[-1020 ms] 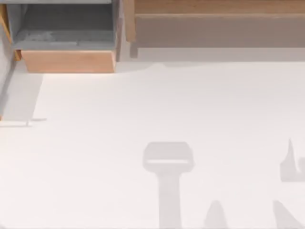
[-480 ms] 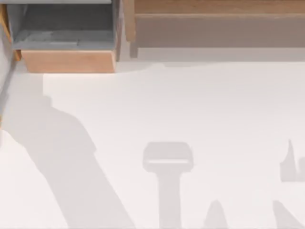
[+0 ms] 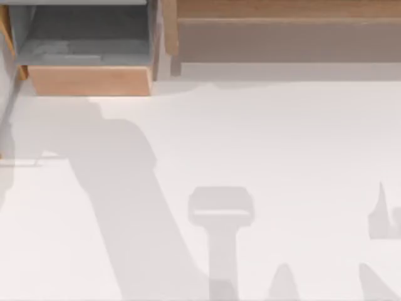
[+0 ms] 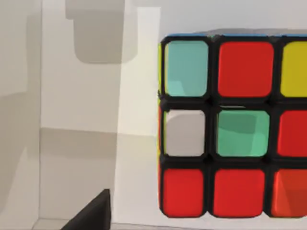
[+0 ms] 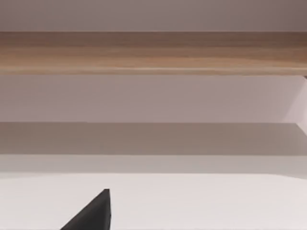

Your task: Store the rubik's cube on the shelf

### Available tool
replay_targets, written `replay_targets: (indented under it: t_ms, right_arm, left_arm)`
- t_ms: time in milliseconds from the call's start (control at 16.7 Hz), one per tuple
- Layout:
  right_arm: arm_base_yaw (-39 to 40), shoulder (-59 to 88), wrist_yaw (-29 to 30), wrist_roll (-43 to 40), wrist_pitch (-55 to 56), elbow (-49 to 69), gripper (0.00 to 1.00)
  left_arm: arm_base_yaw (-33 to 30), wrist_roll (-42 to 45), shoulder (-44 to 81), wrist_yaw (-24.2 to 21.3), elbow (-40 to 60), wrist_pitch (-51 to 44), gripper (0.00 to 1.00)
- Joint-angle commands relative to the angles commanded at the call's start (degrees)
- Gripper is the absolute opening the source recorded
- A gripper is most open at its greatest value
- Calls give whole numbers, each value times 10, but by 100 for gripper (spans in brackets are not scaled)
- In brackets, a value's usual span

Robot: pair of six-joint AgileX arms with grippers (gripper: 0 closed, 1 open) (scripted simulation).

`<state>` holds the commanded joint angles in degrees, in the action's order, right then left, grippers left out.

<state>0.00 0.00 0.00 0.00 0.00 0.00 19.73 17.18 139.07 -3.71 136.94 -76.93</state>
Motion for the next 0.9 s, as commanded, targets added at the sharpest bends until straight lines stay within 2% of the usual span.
replay_targets:
  t_ms: [300, 660, 900]
  right_arm:
    - [0, 0, 0, 0, 0, 0, 100]
    - [0, 0, 0, 0, 0, 0, 100]
    - [0, 0, 0, 0, 0, 0, 100]
  left_arm:
    - [2, 1, 0, 0, -3, 3, 100]
    - [-4, -4, 45, 0, -42, 88, 100]
    - [-6, -6, 49, 1, -43, 93, 100]
